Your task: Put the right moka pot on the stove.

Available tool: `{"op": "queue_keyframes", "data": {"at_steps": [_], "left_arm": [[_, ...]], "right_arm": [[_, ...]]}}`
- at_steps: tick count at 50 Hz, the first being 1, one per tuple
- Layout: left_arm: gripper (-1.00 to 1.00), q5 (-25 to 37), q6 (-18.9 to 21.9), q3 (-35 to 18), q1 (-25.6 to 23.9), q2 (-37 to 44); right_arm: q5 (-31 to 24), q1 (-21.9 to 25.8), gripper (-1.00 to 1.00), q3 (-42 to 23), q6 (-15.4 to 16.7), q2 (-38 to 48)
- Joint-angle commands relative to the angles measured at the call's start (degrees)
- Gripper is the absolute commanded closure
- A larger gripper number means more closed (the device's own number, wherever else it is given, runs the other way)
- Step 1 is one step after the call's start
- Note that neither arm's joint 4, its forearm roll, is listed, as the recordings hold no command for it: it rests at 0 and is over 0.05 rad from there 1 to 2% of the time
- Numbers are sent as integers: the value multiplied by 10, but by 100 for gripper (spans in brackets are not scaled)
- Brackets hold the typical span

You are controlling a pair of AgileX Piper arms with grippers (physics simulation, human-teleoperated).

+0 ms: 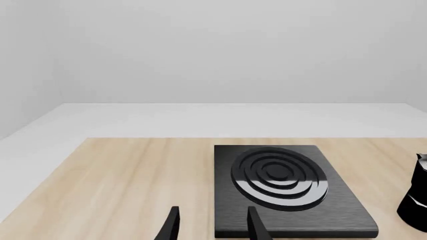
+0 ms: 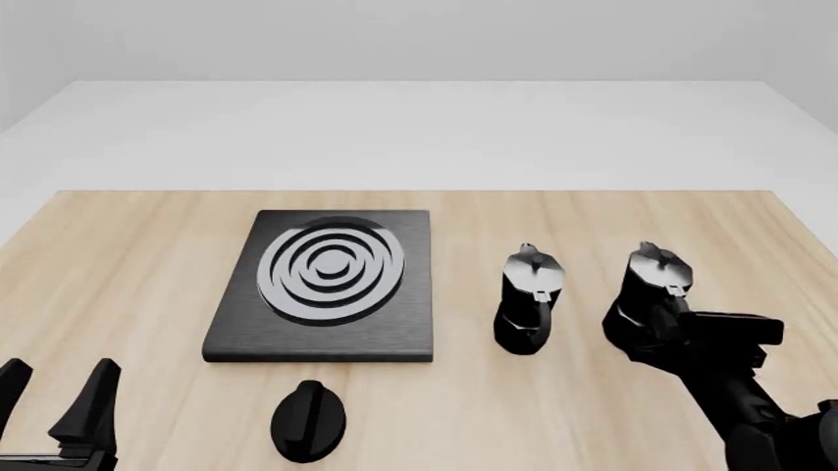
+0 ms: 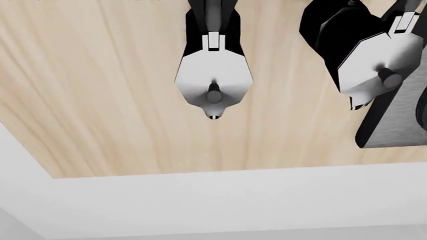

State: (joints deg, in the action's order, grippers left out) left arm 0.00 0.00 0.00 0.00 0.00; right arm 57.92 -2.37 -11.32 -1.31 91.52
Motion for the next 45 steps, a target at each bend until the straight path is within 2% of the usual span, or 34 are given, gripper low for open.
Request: {"op": "queue_keyframes", "data": {"at_steps": [1,6,7,8,14,15,16,17,20,34,45], "left_arm": [[-100,0,0,0,0,0],[-100,0,0,0,0,0],[-100,0,0,0,0,0],[-100,0,0,0,0,0],[-100,0,0,0,0,0],[-100,0,0,0,0,0],[-100,0,0,0,0,0],[-100,0,0,0,0,0],[-100,0,0,0,0,0],[-100,0,0,0,0,0],[-100,0,0,0,0,0]], "right_arm": [[-45,28,100,9,-6,-77],[-108,39,100,9,-4,-154],[-181,54,100,2,0,-239],[-200,55,100,-1,2,-258],[-262,66,100,-15,5,-322],[-304,72,100,-24,29,-371],[-306,72,100,-24,29,-373],[-311,72,100,-25,45,-382],[-329,74,100,-31,35,-393],[-447,93,100,-81,45,-493],[-520,107,100,-126,57,-543]]}}
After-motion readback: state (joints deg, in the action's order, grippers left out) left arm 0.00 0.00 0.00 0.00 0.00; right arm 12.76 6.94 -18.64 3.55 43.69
